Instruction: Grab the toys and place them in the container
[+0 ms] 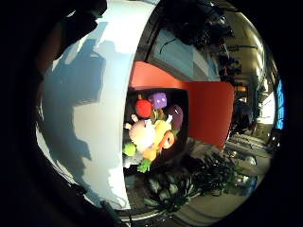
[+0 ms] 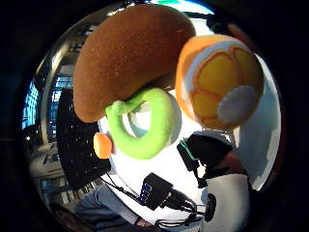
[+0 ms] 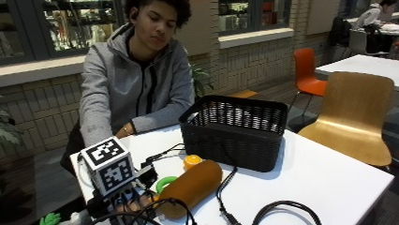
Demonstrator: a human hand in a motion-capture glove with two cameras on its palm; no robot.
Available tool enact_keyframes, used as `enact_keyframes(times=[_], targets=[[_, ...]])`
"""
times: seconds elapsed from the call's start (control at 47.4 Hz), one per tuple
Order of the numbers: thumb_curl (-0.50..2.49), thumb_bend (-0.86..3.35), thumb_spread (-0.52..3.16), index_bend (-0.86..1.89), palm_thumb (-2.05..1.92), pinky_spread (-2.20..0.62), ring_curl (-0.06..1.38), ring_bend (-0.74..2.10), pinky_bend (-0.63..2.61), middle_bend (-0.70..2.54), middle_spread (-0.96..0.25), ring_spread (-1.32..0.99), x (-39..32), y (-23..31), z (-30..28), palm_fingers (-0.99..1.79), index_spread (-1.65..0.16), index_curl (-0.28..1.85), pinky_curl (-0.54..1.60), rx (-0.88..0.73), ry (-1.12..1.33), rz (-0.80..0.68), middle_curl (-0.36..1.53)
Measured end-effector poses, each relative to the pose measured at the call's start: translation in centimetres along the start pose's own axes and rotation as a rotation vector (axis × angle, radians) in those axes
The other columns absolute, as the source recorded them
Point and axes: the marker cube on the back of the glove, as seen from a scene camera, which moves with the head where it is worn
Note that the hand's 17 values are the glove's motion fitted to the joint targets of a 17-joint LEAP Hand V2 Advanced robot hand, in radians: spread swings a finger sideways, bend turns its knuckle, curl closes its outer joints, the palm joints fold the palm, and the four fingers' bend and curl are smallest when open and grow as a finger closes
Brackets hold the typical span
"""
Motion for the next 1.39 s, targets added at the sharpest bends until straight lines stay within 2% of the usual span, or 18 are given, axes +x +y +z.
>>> enact_keyframes(times=[0.169,0.317,0.464,0.675,0.823,0.929,1.034,1.118,1.245,1.393], targets=[[0.28,0.28,1.34,0.81,0.25,-0.06,0.12,0.09,0.60,0.10,0.01,-0.15,-0.5,0.1,0.1,-0.06,-0.27,0.44,0.34,0.074,-0.018,-0.022,0.21],[0.32,0.33,1.41,1.25,0.35,-0.05,0.08,0.07,0.51,0.11,0.00,-0.15,-0.8,0.3,-0.5,-0.09,-0.24,0.58,0.32,0.145,0.065,-0.033,0.19],[0.35,0.38,1.47,1.48,0.44,-0.04,0.06,0.08,0.42,0.16,-0.04,-0.15,-1.0,0.7,-0.9,-0.12,-0.20,0.65,0.30,0.165,0.095,-0.059,0.21],[0.36,0.41,1.51,1.57,0.49,-0.04,0.04,0.10,0.35,0.18,-0.10,-0.17,-1.8,0.9,-2.2,-0.11,-0.16,0.66,0.30,0.194,0.082,-0.066,0.24],[0.37,0.42,1.51,1.58,0.51,-0.04,0.04,0.11,0.30,0.22,-0.11,-0.18,-5.2,1.5,-6.4,-0.06,-0.13,0.64,0.29,0.240,-0.019,-0.153,0.28],[0.38,0.41,1.50,1.58,0.52,-0.04,0.04,0.12,0.28,0.24,-0.11,-0.19,-11.7,3.7,-10.1,-0.05,-0.12,0.63,0.30,0.300,-0.065,-0.282,0.30],[0.40,0.40,1.48,1.59,0.53,-0.04,0.04,0.13,0.25,0.26,-0.12,-0.20,-19.9,5.6,-13.1,-0.03,-0.11,0.62,0.30,0.402,-0.018,-0.526,0.32],[0.41,0.39,1.47,1.58,0.53,-0.04,0.05,0.14,0.24,0.28,-0.12,-0.20,-26.5,7.6,-14.0,-0.02,-0.11,0.61,0.30,0.406,-0.024,-0.684,0.34],[0.42,0.36,1.43,1.57,0.53,-0.04,0.05,0.14,0.22,0.32,-0.13,-0.21,-33.1,7.3,-13.0,-0.01,-0.11,0.60,0.31,0.340,-0.032,-0.713,0.36],[0.43,0.33,1.40,1.58,0.52,-0.04,0.06,0.14,0.23,0.30,-0.12,-0.21,-37.5,7.1,-9.9,-0.02,-0.10,0.59,0.32,0.261,0.098,-0.763,0.38]])
